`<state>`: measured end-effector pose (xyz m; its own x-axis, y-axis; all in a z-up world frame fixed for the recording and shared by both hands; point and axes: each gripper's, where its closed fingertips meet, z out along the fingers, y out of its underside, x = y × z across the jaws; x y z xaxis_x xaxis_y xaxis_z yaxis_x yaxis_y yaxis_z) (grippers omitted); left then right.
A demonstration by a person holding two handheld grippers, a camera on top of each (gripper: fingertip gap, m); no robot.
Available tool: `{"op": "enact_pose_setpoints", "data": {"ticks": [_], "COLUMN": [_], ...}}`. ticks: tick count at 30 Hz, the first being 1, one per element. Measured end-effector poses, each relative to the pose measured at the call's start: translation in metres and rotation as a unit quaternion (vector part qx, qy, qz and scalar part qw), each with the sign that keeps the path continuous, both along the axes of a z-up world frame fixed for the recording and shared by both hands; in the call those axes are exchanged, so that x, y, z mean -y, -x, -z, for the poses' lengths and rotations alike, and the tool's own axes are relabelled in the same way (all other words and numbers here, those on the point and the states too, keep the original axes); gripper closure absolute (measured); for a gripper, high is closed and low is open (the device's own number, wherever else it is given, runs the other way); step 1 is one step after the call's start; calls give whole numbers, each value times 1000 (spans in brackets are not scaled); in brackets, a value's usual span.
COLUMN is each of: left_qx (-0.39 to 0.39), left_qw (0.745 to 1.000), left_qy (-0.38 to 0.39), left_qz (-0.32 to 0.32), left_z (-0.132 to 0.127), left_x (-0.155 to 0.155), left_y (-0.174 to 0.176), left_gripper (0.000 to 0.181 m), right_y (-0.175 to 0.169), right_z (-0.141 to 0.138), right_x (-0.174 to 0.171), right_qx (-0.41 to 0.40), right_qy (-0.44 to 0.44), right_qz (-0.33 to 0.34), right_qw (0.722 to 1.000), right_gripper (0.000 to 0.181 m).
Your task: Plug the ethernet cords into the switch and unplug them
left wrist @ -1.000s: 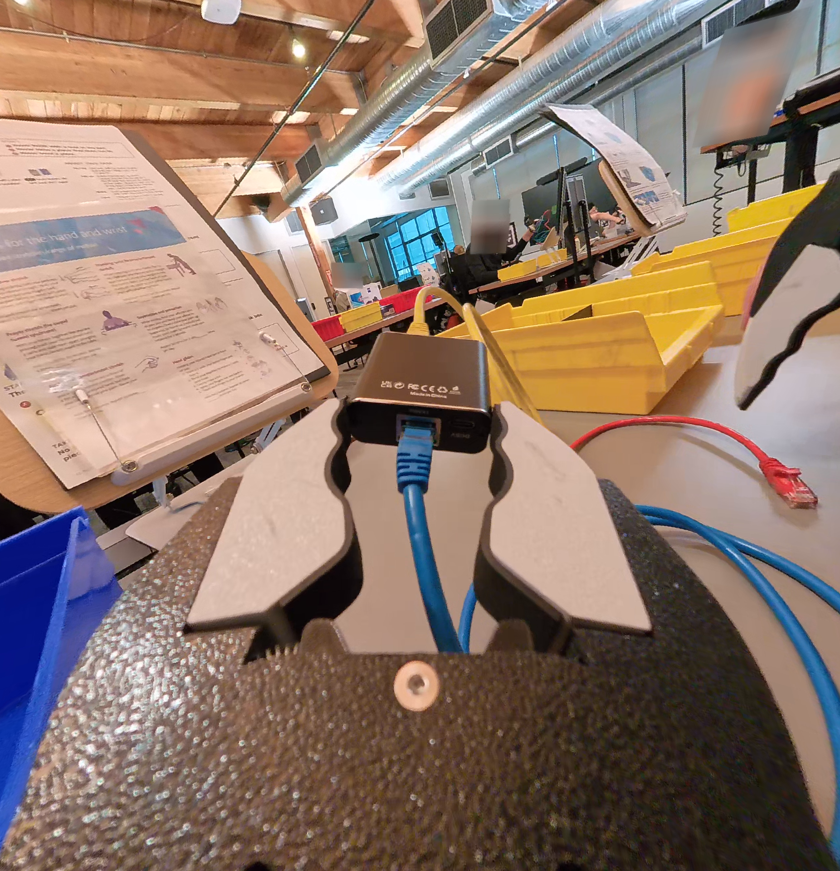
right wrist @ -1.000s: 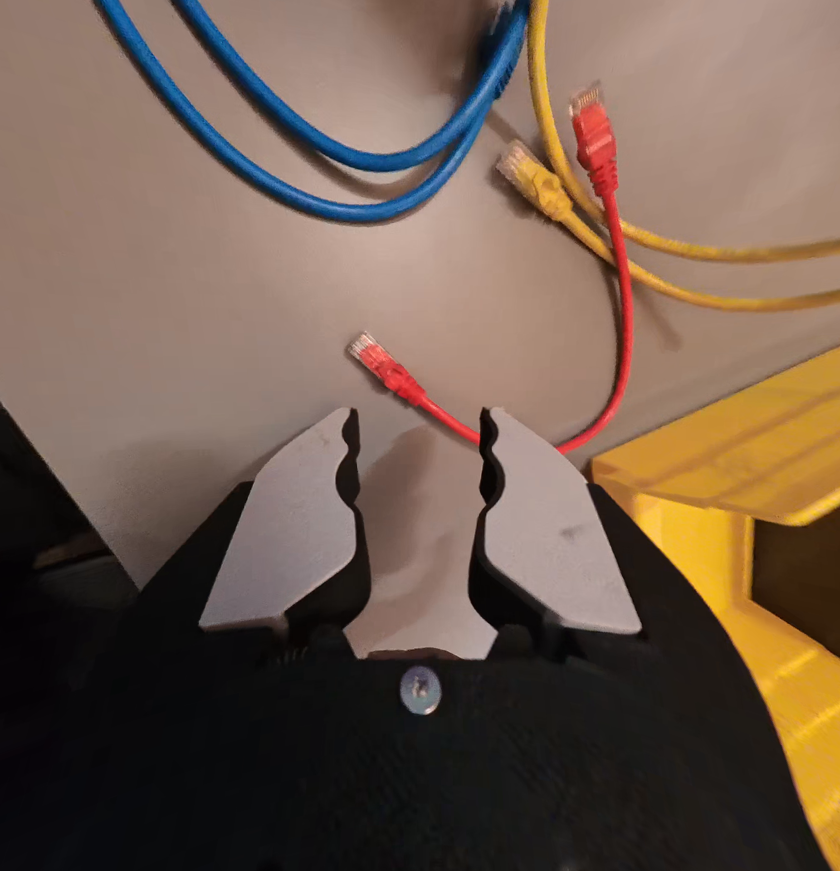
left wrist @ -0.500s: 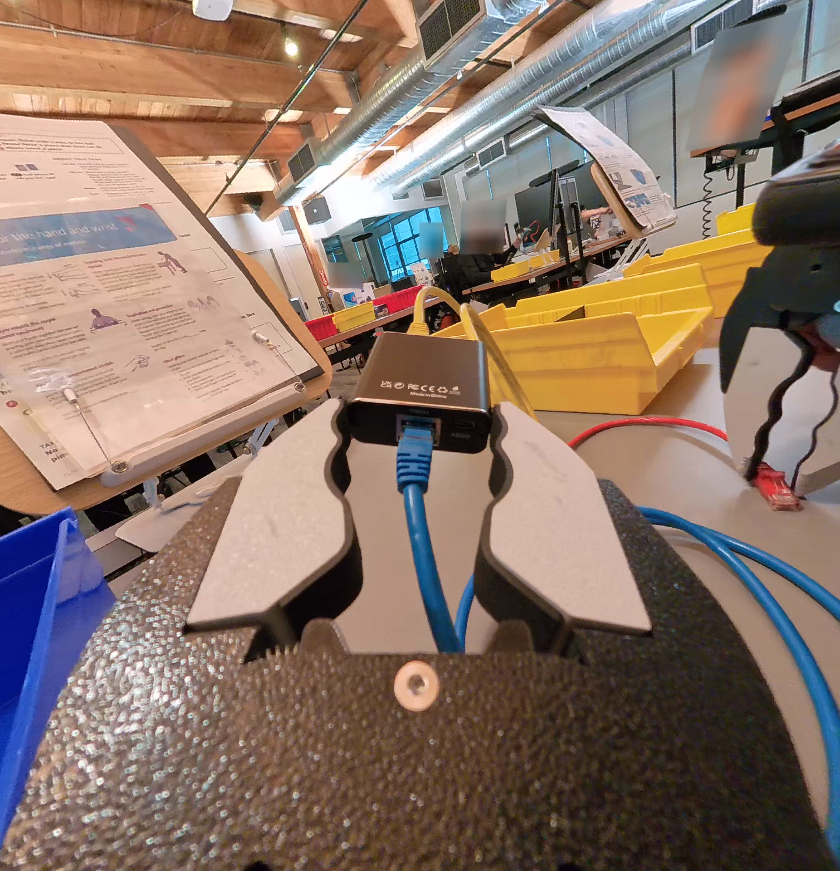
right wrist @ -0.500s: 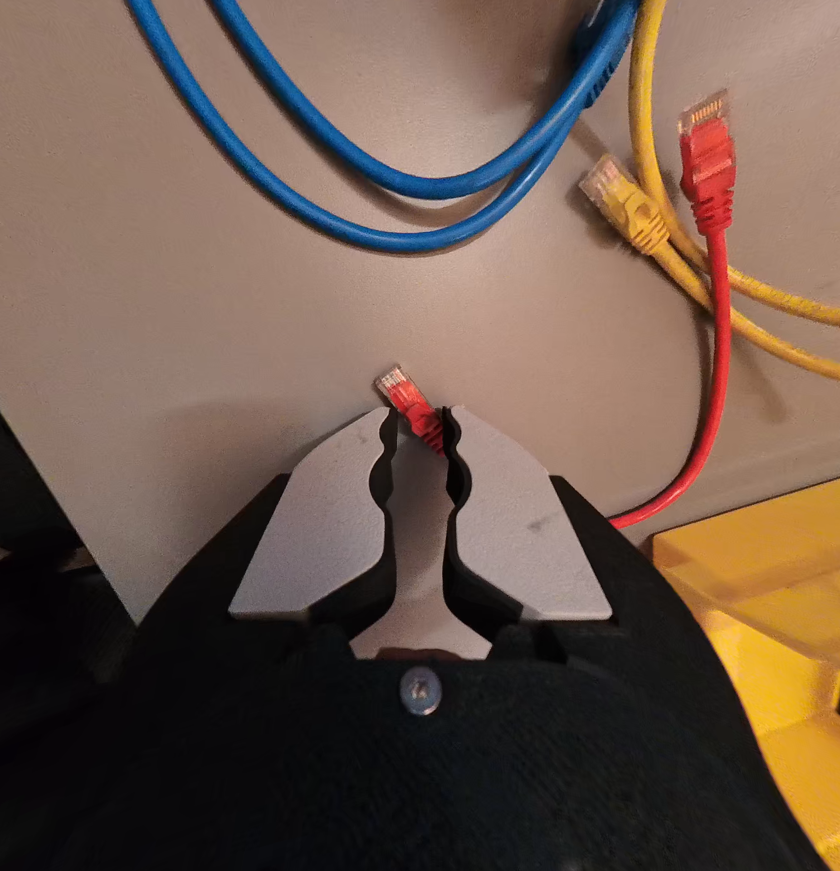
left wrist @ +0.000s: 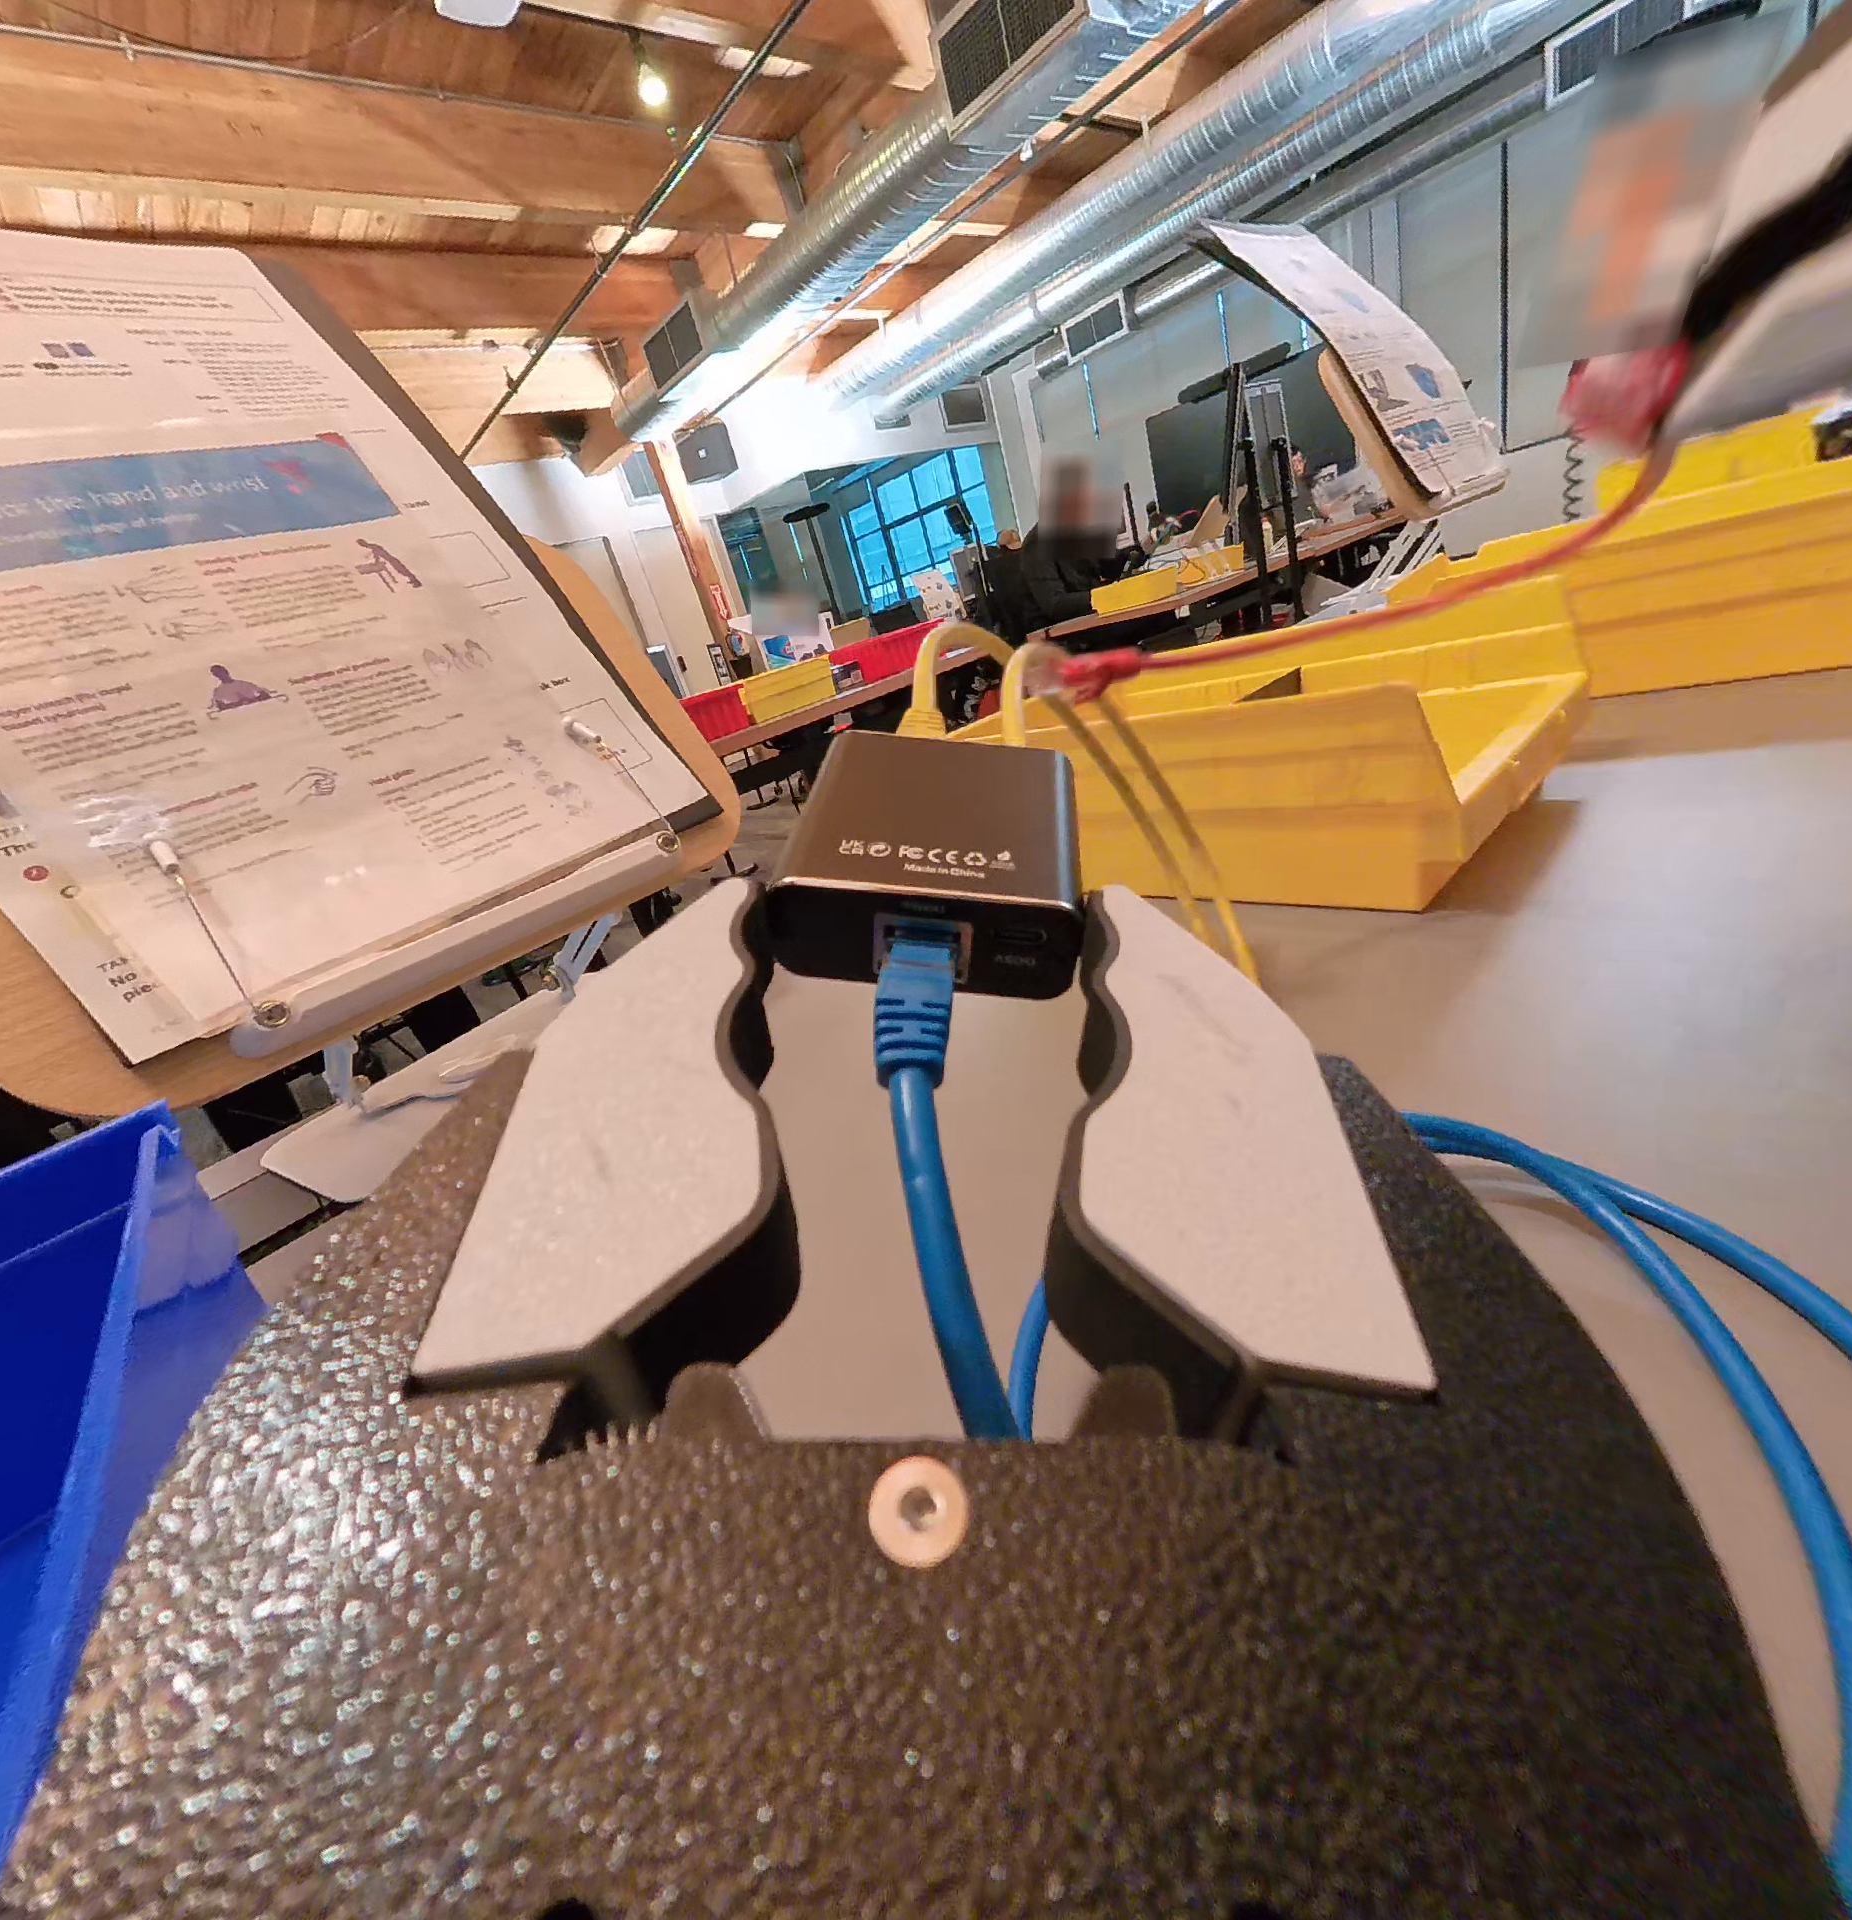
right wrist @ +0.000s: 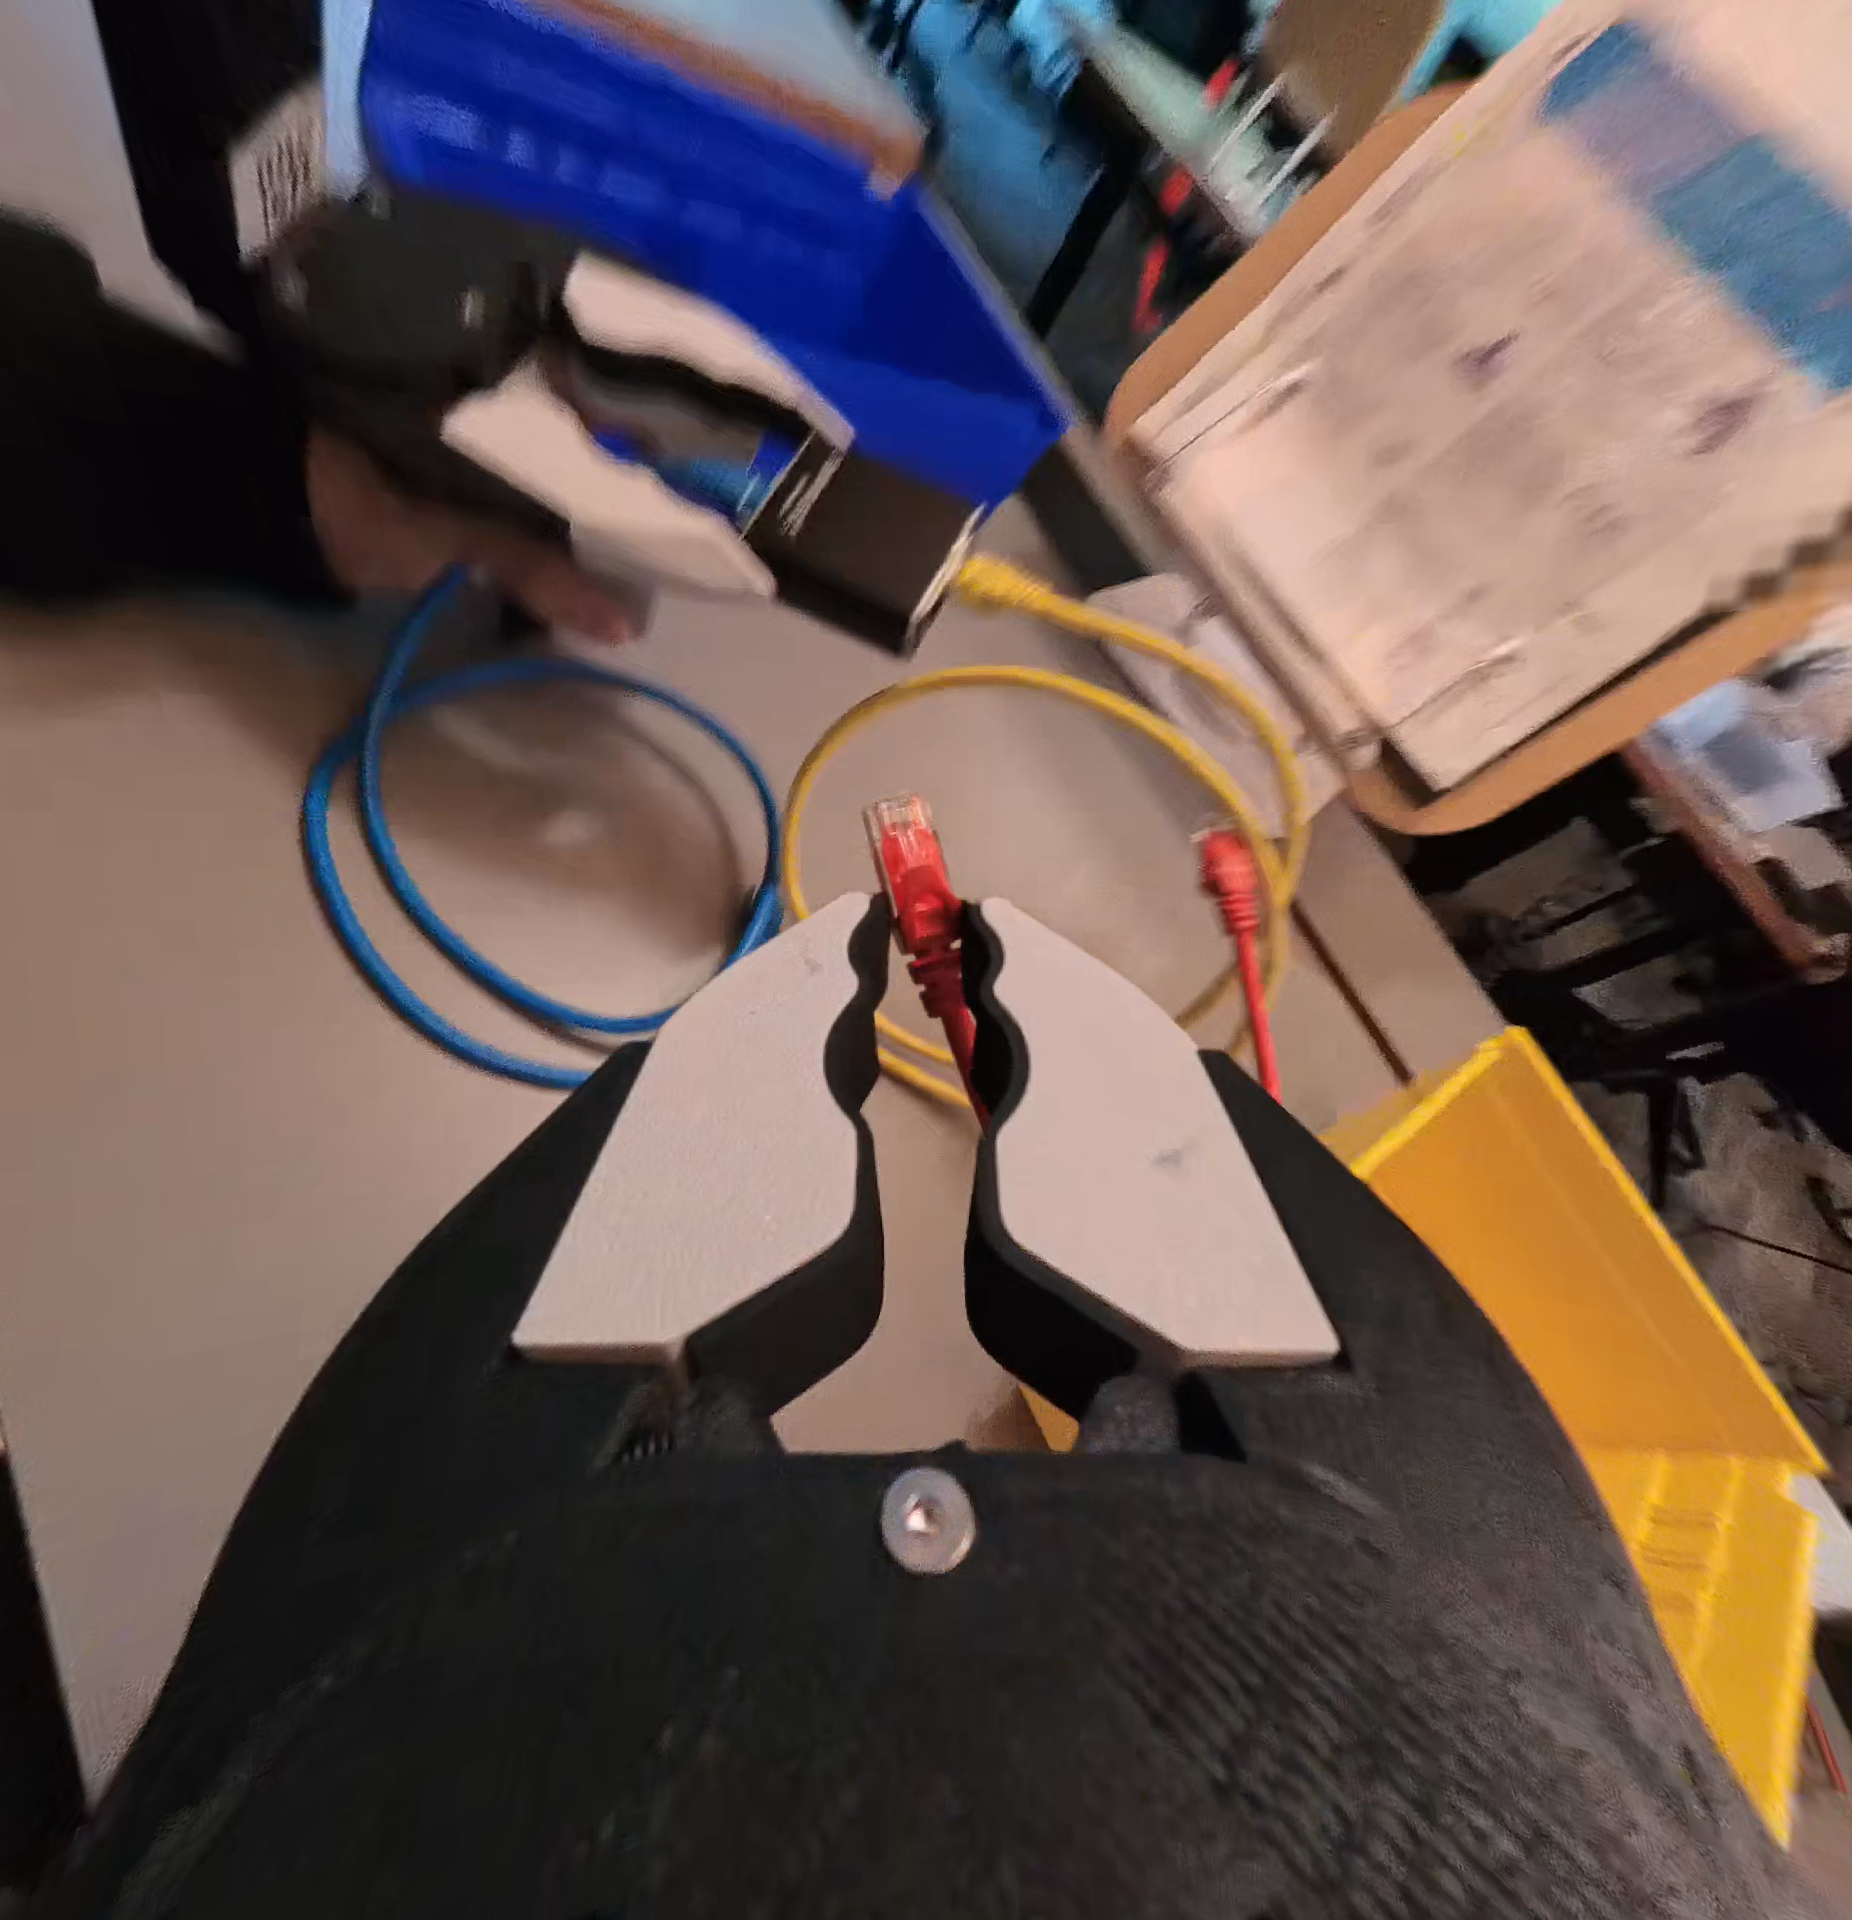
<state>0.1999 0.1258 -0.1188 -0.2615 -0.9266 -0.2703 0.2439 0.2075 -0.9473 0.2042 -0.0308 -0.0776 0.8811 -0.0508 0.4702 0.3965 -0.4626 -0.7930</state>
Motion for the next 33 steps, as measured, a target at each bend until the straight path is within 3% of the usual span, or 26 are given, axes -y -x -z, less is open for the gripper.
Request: {"op": "enact_pose_setpoints", "data": {"ticks": [3, 5, 9, 11, 14, 19, 21, 25, 28, 29, 31, 33], "left_qx": [1, 0, -4, -5, -8, -9, -8, -8, -9, -10, -9, -9], "left_qw": [1000, 1000, 1000, 1000, 1000, 1000, 1000, 1000, 1000, 1000, 1000, 1000], "left_qy": [2, 1, 4, 9, 10, 10, 11, 14, 13, 13, 12, 12], "left_qz": [0, -2, -11, -11, -9, -9, -10, -9, -5, -5, -3, -2], "left_z": [0, 1, 2, 3, 4, 5, 4, 4, 4, 4, 4, 4], "left_x": [0, -1, -4, -5, -5, -5, -7, -7, -6, -5, -5, -5], "left_y": [0, 0, -2, -2, -3, -3, -3, -2, -2, -2, -2, -2], "left_gripper": [125, 124, 124, 125, 124, 124, 124, 124, 124, 124, 124, 124], "right_y": [16, 9, -4, -18, -54, -139, -163, -188, -197, -197, -198, -192], "right_z": [-45, -73, -83, -86, -79, -57, -41, -23, 4, 13, 21, 19], "right_x": [25, 49, 93, 109, 121, 131, 126, 100, 72, 64, 58, 61], "right_qx": [-46, -85, -120, -91, -90, -188, -228, -250, -294, -309, -302, -254], "right_qy": [-88, -164, -202, -220, -246, -384, -402, -439, -391, -361, -310, -273], "right_qz": [3, 53, 108, 138, 177, 253, 278, 274, 267, 269, 293, 311], "right_qw": [995, 981, 966, 961, 949, 868, 842, 818, 830, 838, 853, 874], "right_gripper": [169, 169, 169, 169, 169, 169, 169, 169, 169, 161, 128, 114]}}
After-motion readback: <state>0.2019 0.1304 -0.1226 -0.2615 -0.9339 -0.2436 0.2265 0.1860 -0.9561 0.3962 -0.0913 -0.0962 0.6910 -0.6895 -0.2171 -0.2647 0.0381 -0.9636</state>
